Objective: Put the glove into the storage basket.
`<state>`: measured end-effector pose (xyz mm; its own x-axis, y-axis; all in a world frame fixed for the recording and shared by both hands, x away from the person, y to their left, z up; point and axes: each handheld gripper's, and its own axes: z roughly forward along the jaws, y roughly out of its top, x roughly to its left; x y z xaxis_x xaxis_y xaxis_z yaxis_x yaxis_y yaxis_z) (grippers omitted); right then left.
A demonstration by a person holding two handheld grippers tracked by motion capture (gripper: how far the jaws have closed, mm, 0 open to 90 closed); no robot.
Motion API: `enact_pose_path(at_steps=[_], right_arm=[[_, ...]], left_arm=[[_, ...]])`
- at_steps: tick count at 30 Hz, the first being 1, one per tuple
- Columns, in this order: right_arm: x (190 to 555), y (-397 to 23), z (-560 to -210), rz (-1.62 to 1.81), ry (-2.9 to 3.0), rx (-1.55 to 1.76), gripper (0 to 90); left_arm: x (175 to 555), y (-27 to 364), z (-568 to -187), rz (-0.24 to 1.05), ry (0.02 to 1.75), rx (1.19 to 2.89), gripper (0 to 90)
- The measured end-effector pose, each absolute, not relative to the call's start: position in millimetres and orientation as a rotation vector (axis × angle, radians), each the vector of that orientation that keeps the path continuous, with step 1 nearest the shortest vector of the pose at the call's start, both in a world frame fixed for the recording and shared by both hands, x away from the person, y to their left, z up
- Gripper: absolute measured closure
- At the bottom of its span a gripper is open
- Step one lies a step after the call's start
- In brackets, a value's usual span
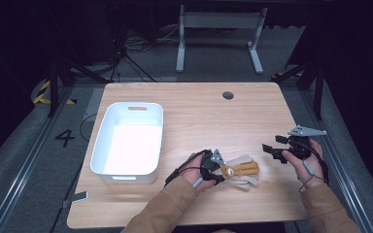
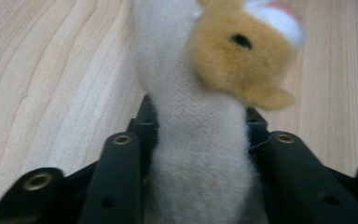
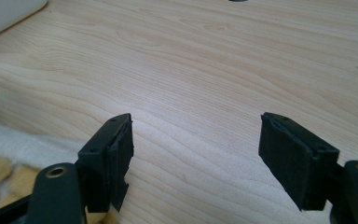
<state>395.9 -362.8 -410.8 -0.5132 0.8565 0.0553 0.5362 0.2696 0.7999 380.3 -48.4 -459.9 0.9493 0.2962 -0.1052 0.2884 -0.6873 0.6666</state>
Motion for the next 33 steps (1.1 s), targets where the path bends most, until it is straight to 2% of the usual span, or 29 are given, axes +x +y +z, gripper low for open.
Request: enact_pose_path(at_steps=[6,24,31,33], right_arm=[[395.7,-363.7,-410.4,1.121,2.151,1.264,26.9],[396.4,-367.8,-408.9,1.127,2.141,1.268,27.7],[397.7,-369.6,-410.0,1.138,2.136,1.270,25.6],[398.8,-370.4,-411.0,1.141,2.144,1.278,22.3]], left_arm=[[379.5,-48.3,-459.9,-0.003,0.415,2.362,72.8],[382.0,-44.2,-461.5,-0.049,0.474,2.294,74.7],[379.2,-44.2,-448.5,-0.060,0.471,2.233,74.7],[378.0,-43.9,-442.4,-0.055,0.462,2.213,74.7]])
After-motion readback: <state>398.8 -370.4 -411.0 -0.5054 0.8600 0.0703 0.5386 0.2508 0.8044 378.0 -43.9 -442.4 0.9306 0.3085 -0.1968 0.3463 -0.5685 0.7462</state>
